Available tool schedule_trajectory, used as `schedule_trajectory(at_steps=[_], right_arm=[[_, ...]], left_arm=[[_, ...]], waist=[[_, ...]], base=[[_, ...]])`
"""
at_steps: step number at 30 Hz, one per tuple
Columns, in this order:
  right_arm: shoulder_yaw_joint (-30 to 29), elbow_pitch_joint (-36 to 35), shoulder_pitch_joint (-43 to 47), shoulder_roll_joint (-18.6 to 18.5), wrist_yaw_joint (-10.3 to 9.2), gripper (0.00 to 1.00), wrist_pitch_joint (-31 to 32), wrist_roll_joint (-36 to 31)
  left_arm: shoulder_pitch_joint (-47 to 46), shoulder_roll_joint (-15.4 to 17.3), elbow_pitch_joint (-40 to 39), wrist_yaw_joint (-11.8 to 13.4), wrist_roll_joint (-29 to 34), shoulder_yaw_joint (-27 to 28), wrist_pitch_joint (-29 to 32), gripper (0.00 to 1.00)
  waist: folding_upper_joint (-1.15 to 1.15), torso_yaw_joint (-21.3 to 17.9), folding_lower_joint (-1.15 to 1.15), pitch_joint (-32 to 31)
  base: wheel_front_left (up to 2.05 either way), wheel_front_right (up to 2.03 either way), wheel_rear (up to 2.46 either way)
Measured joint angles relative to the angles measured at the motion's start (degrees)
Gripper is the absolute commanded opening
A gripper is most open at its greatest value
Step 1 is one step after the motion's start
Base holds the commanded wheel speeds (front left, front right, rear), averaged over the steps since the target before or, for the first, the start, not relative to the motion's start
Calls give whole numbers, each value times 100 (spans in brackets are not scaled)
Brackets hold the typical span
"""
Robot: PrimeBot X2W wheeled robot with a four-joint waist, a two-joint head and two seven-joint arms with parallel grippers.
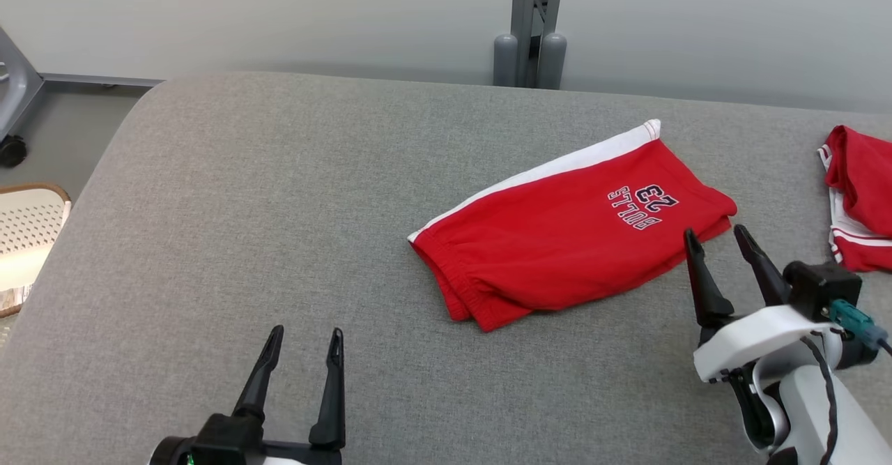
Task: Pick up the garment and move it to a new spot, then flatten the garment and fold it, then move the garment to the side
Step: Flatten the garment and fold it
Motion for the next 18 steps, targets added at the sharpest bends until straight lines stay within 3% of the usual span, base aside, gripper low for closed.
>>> schedule_trajectory(at_steps=[3,6,10,18], right_arm=[[-192,-5,116,55,0,100,3,59],[-425,138,60,162,0,100,313,522],[-815,492,-402,51,-1,100,726,781],[-1708,1791,-1415,-209,-1,100,1098,409]], left_arm=[[62,-103,2,-129,133,13,0,100],[52,-174,-5,-254,259,16,0,100],[-59,-264,9,-419,365,46,0,100],[-214,-437,126,-682,531,92,0,100]], waist=[[0,41,0,30],[0,85,0,88],[0,158,0,232],[0,336,0,595]], base=[[0,0,0],[0,0,0],[0,0,0],[0,0,0]])
